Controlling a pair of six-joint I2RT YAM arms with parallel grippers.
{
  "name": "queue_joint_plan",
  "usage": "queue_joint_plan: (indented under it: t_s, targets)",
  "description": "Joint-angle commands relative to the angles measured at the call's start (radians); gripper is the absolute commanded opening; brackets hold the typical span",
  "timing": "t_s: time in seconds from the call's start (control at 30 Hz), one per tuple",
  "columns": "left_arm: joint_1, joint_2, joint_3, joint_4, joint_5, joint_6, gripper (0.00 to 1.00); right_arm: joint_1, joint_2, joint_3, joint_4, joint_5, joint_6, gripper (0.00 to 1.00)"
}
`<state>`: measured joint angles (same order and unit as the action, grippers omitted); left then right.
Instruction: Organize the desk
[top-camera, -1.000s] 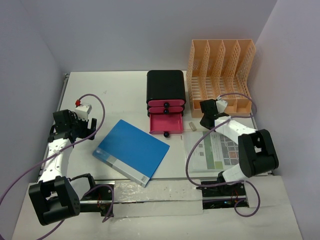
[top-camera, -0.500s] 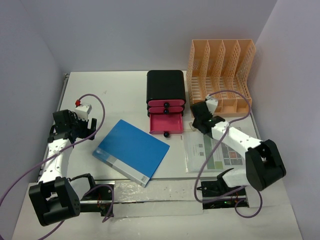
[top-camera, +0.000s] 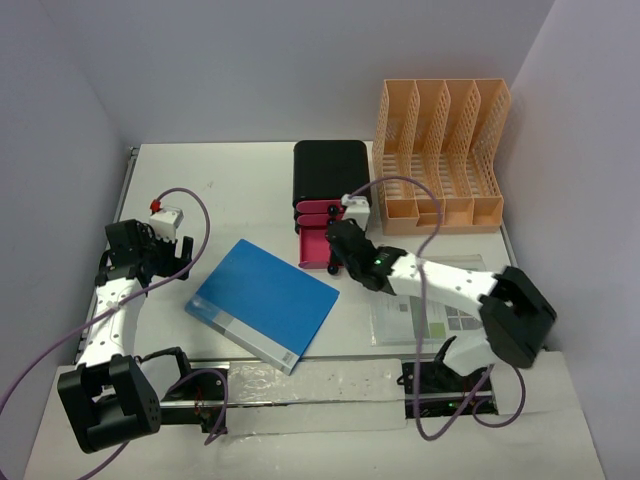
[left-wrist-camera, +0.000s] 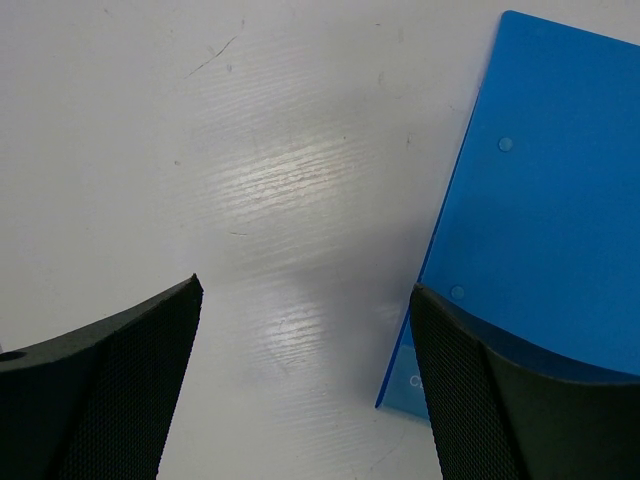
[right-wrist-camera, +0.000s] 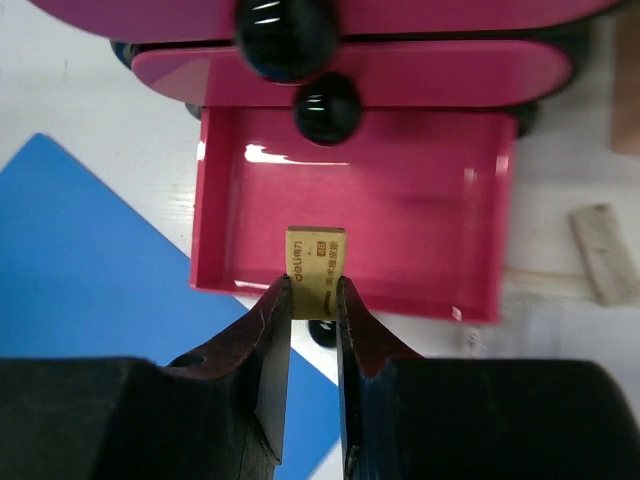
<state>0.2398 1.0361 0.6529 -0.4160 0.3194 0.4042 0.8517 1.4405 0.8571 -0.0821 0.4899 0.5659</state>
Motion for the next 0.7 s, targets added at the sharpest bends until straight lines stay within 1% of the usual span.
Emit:
queue_joint_plan:
  t_s: [0.0,0.13,0.27,0.3,0.33,0.37,0.43,0.5,0.53,0.57,0.67]
  targets:
    - [0.009,-0.019,0.014,0.000,0.031,0.013,0.90,0.033,0.166,0.146,0.046,0.042,-0.043,0.05]
    - [0.009,-0.014,0.013,0.001,0.029,0.016,0.90,0.053,0.289,0.236,-0.001,0.059,-0.017,0.07]
    - [0.009,-0.007,0.013,0.000,0.033,0.018,0.90,0.053,0.332,0.264,-0.012,0.063,0.003,0.12]
    - [0.009,-0.005,0.013,0.000,0.033,0.018,0.90,0.053,0.340,0.270,-0.018,0.065,0.007,0.14]
    - [0.009,-0.003,0.013,0.000,0.032,0.018,0.90,0.053,0.352,0.278,-0.026,0.064,0.009,0.19]
    - [0.010,-0.001,0.013,0.000,0.032,0.018,0.91,0.053,0.362,0.286,-0.036,0.064,0.009,0.20]
    - [0.010,0.001,0.014,-0.001,0.032,0.017,0.90,0.054,0.382,0.308,-0.068,0.052,0.009,0.39]
    - [0.010,0.002,0.014,0.000,0.032,0.016,0.90,0.055,0.394,0.319,-0.088,0.033,0.011,0.54]
    - [0.010,0.002,0.014,0.000,0.033,0.016,0.90,0.054,0.391,0.318,-0.094,0.030,0.014,0.58]
    - [0.010,0.002,0.014,-0.001,0.033,0.017,0.90,0.053,0.386,0.315,-0.097,0.028,0.019,0.60]
    - [0.010,0.002,0.014,0.000,0.036,0.018,0.90,0.054,0.342,0.282,-0.085,0.023,0.026,0.63]
